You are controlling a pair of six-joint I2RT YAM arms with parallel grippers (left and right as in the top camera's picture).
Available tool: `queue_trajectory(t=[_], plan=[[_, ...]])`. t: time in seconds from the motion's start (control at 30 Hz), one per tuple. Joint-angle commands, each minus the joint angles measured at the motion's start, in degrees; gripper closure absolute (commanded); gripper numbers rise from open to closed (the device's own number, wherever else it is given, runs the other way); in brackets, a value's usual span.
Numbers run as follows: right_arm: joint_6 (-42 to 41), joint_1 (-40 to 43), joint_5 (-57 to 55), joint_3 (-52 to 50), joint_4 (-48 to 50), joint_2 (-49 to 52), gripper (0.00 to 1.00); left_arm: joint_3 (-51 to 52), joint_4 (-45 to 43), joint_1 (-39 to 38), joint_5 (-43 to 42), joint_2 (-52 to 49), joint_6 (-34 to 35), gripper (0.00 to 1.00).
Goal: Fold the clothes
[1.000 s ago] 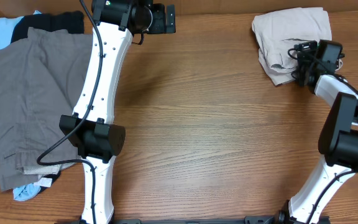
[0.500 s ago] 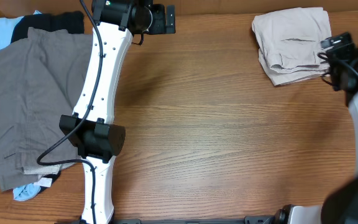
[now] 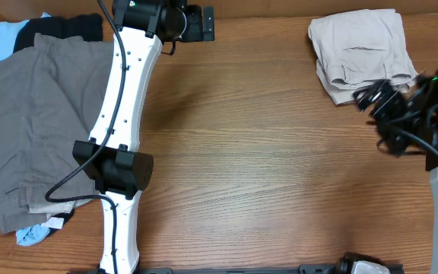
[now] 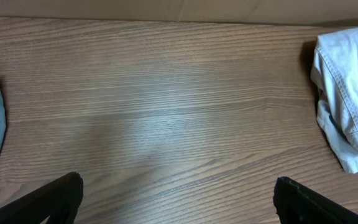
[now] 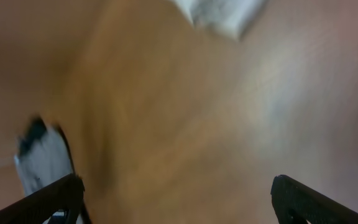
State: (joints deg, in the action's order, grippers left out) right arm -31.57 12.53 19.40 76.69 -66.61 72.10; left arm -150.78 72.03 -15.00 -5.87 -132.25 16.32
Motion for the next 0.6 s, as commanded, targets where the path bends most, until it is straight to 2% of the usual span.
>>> queue_trajectory(t=[0.0,0.2,0.4,0.57], plan=[[1.4,-0.4,2.1,0.2,-2.9,0.0,0.0,0.3,-0.1,-0.4,0.5,0.3,-1.1,0.0],[2.6,-0.4,2.2,0.2,-4.3,0.0,0.0,0.3,0.0,-0.4,0.5,0.3,-1.1,0.0],[21.8,-1.2,9.2,0.2,6.1,0.0,0.0,0.3,-0.1,-0.4,0.5,0.3,-1.1,0.0],[24.8,-3.5,6.1,-0.7,12.0,-3.0,0.0,0.3,0.0,-0.4,0.5,0.3,-1.1,0.0]])
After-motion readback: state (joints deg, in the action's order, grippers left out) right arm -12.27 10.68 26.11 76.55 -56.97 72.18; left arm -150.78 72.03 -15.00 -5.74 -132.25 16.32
